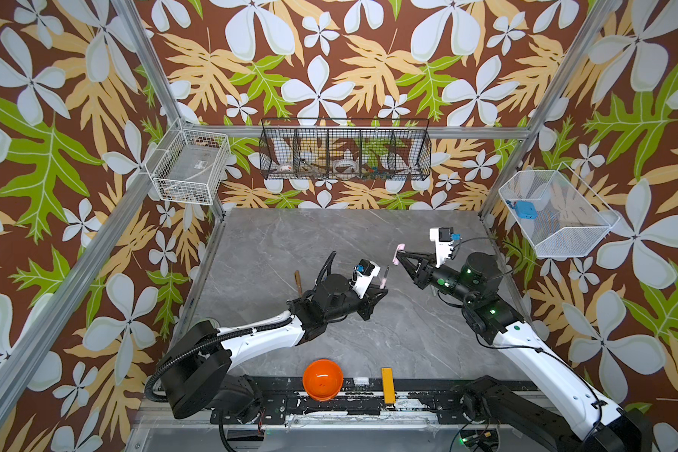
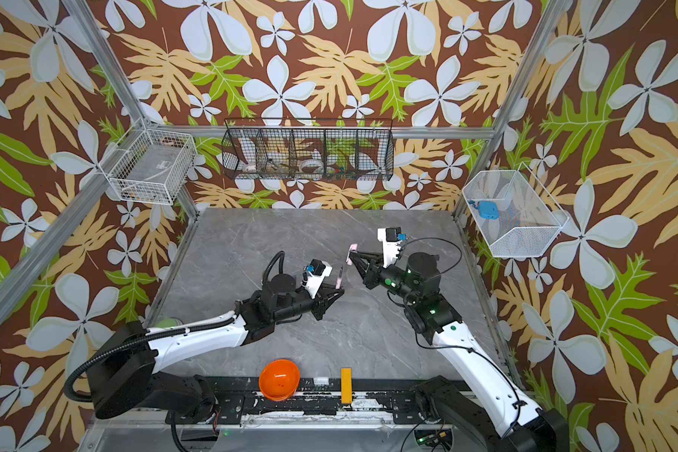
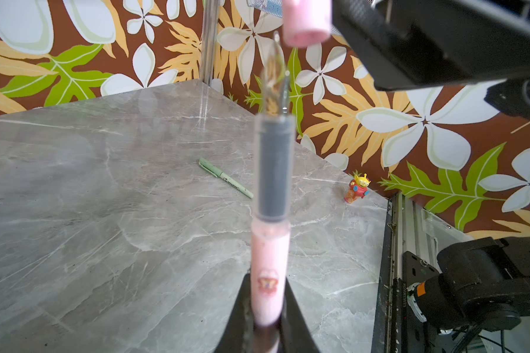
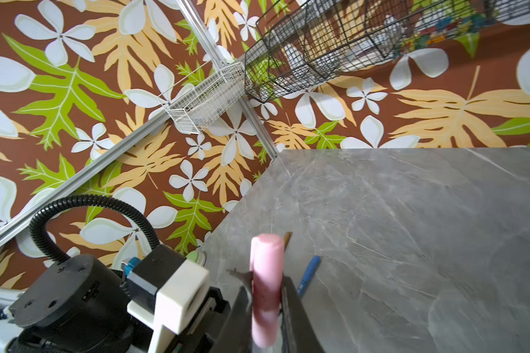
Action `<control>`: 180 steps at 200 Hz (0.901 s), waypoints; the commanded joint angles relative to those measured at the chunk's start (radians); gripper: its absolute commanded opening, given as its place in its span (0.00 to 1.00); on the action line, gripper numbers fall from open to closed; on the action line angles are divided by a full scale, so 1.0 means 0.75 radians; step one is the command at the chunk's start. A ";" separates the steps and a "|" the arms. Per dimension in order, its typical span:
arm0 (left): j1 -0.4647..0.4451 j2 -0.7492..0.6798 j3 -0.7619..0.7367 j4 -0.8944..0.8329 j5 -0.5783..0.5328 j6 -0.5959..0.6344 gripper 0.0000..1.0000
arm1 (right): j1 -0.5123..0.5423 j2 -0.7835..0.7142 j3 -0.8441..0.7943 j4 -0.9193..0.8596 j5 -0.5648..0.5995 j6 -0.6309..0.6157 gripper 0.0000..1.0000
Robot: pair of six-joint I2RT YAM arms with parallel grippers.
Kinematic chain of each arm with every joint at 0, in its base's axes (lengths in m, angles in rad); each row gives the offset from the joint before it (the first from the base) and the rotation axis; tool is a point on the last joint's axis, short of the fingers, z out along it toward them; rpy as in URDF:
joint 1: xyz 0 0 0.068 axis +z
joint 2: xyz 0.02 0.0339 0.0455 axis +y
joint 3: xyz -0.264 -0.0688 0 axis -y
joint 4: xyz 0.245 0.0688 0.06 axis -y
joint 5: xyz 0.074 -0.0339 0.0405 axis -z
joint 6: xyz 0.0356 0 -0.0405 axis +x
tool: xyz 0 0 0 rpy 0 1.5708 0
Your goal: Insert the pens into the pen caps
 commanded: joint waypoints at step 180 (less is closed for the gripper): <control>-0.006 -0.062 -0.014 0.032 -0.029 -0.002 0.00 | 0.090 0.025 0.018 0.091 0.020 -0.041 0.17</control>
